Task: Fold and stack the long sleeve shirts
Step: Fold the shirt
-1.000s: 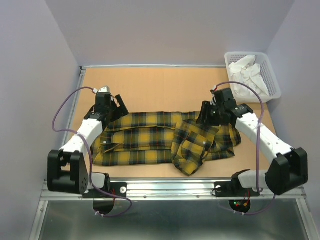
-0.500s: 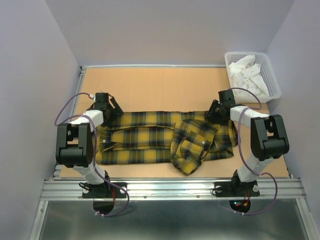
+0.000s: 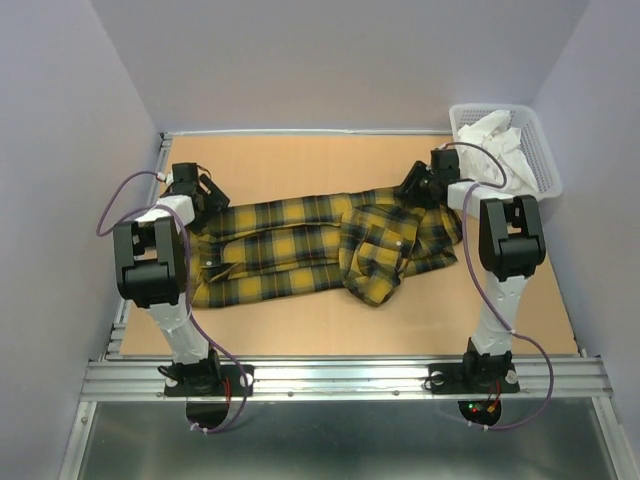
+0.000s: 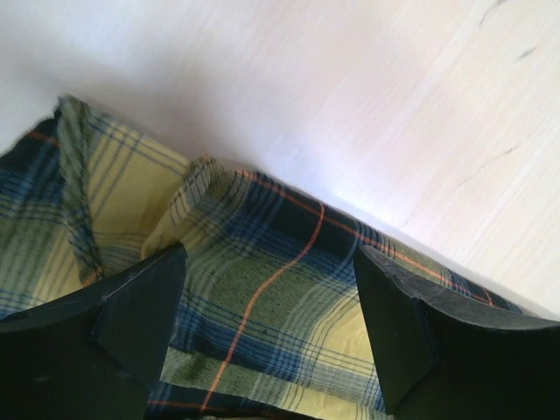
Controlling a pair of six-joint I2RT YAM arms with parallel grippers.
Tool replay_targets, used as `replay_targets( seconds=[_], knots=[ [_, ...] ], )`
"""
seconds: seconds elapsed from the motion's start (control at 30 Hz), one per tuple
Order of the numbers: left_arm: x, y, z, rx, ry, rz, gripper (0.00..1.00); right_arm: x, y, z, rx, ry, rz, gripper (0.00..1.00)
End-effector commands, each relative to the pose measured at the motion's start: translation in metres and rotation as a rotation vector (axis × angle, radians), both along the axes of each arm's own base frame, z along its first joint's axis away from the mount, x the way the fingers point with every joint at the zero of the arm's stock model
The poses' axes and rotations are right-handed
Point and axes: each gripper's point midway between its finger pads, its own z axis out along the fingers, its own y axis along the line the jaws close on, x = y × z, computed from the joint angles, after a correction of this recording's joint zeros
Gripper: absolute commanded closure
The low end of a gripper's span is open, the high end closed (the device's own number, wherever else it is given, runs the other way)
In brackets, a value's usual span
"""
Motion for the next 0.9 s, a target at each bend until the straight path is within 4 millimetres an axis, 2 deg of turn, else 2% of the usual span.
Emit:
replay_targets(
  seconds=[0.0,0.1,0.13,0.17,0.2,0.23,0.27,0.3,0.33,0.37,0.4,0.43,0.47,0.5,0.53,0.57,0.6,0.63,0.67,0.7,0.73,0.77,0.87],
  knots=[
    [0.014,0.006,0.032,0.022,-0.041,-0.002,0.09,0.002,-0.010,-0.005,-0.056,0.042,0.022,0.44],
    [0.013,-0.001,0.064,0.079,-0.099,-0.055,0.04,0.000,-0.010,0.041,-0.072,-0.048,0.056,0.32],
    [0.012,-0.003,0.074,0.098,-0.116,-0.065,0.02,-0.007,-0.012,0.044,-0.093,-0.053,0.067,0.27],
    [0.009,-0.007,0.093,0.121,-0.155,-0.084,0.01,-0.013,-0.013,0.051,-0.100,-0.057,0.071,0.25],
    [0.007,-0.024,0.102,0.152,-0.172,-0.150,0.01,-0.019,-0.014,0.075,-0.103,-0.101,0.071,0.23],
    [0.006,-0.028,0.112,0.176,-0.194,-0.177,0.01,-0.025,-0.017,0.082,-0.114,-0.111,0.072,0.22],
    [-0.001,-0.067,0.129,0.207,-0.240,-0.300,0.01,-0.040,-0.018,0.079,-0.119,-0.091,0.074,0.22],
    [-0.004,-0.084,0.138,0.204,-0.269,-0.336,0.01,-0.048,-0.020,0.083,-0.122,-0.092,0.073,0.22],
    [-0.009,-0.104,0.145,0.238,-0.292,-0.431,0.01,-0.056,-0.021,0.104,-0.123,-0.133,0.067,0.22],
    [-0.016,-0.120,0.156,0.246,-0.323,-0.483,0.01,-0.073,-0.022,0.095,-0.124,-0.099,0.070,0.22],
    [-0.021,-0.136,0.160,0.246,-0.338,-0.540,0.01,-0.080,-0.022,0.097,-0.119,-0.098,0.074,0.22],
    [-0.035,-0.169,0.163,0.226,-0.361,-0.640,0.02,-0.090,-0.019,0.108,-0.100,-0.119,0.085,0.24],
    [-0.041,-0.180,0.164,0.218,-0.368,-0.673,0.02,-0.098,-0.016,0.108,-0.084,-0.112,0.097,0.25],
    [-0.049,-0.197,0.165,0.192,-0.381,-0.726,0.02,-0.112,-0.014,0.098,-0.068,-0.081,0.110,0.27],
    [-0.061,-0.220,0.165,0.174,-0.391,-0.795,0.02,-0.120,-0.006,0.103,-0.026,-0.084,0.132,0.33],
    [-0.068,-0.234,0.166,0.167,-0.397,-0.836,0.02,-0.126,-0.003,0.102,-0.006,-0.076,0.144,0.36],
    [-0.073,-0.247,0.169,0.161,-0.413,-0.873,0.02,-0.138,0.000,0.090,0.012,-0.043,0.154,0.38],
    [-0.082,-0.274,0.170,0.158,-0.434,-0.953,0.04,-0.144,0.003,0.095,0.035,-0.049,0.161,0.40],
    [-0.087,-0.286,0.170,0.160,-0.438,-0.989,0.04,-0.150,0.003,0.087,0.042,-0.026,0.159,0.41],
    [-0.088,-0.297,0.169,0.169,-0.443,-1.025,0.04,-0.154,0.003,0.090,0.042,-0.038,0.157,0.41],
    [-0.092,-0.311,0.169,0.172,-0.450,-1.071,0.05,-0.162,0.001,0.083,0.045,-0.019,0.150,0.41],
    [-0.092,-0.331,0.169,0.185,-0.457,-1.126,0.05,-0.164,0.001,0.084,0.044,-0.022,0.151,0.41],
    [-0.089,-0.368,0.160,0.199,-0.454,-1.233,0.08,-0.175,-0.003,0.088,0.033,-0.037,0.134,0.41]
  ],
)
